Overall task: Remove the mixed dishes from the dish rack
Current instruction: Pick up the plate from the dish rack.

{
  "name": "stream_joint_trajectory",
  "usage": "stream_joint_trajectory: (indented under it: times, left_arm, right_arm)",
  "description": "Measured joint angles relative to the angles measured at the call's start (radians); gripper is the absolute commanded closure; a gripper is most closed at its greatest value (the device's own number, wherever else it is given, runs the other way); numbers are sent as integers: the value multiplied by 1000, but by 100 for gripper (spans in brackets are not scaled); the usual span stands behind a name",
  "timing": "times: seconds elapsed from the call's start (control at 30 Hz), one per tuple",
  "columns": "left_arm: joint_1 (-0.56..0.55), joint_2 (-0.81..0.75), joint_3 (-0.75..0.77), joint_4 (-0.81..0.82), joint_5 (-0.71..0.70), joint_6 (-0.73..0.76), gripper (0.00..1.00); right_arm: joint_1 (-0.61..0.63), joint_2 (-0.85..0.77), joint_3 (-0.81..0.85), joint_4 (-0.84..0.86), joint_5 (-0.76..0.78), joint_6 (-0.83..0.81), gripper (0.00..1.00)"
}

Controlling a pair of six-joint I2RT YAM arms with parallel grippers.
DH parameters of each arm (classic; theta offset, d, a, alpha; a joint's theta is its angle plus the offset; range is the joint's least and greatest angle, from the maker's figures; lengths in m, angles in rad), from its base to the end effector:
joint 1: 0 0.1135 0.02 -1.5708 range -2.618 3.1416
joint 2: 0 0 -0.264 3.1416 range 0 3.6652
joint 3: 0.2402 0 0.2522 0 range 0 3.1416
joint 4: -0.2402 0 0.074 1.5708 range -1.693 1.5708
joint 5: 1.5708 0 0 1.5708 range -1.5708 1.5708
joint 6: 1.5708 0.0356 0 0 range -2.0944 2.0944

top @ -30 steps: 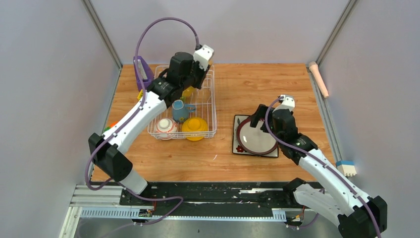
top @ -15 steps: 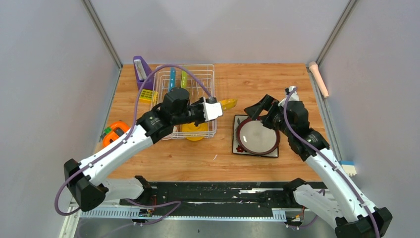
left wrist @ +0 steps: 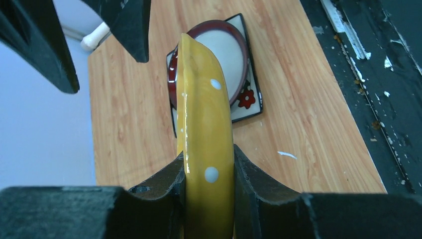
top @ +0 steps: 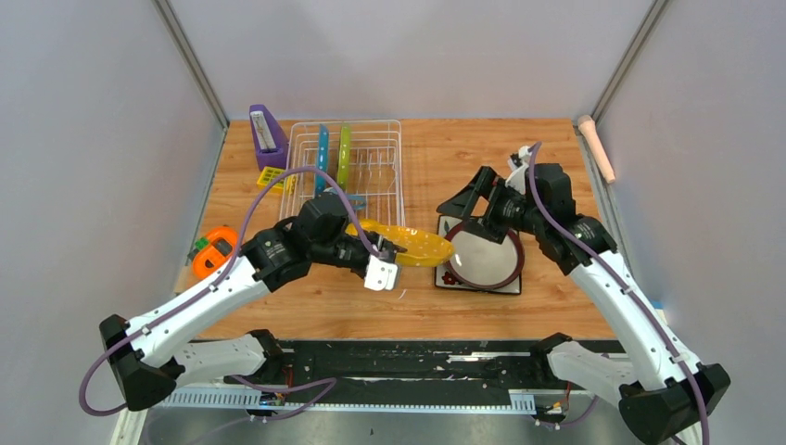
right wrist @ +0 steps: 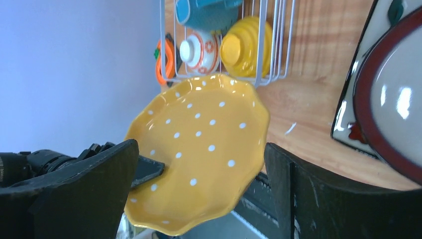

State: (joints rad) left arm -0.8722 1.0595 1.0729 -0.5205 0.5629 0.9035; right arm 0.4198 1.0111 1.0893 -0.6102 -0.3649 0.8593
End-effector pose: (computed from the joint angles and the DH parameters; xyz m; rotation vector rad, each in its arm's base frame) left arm 0.1308 -0.1852 0.3565 1.7753 1.0034 -0.5627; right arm 0.1882 0.0979 0.3618 0.2610 2.2664 1.1101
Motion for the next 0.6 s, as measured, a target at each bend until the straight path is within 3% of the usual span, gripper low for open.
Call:
stream_joint_trajectory:
  times: [0.27, 0.6]
  left_arm:
    - [-32, -3, -25, -26, -7, 81, 100]
    - [-112, -14, -51, -23, -93, 197, 100]
  right_arm:
    - [-3, 77, -45, -66, -187, 23, 0]
    - [-3, 86, -140, -96, -279, 91, 1]
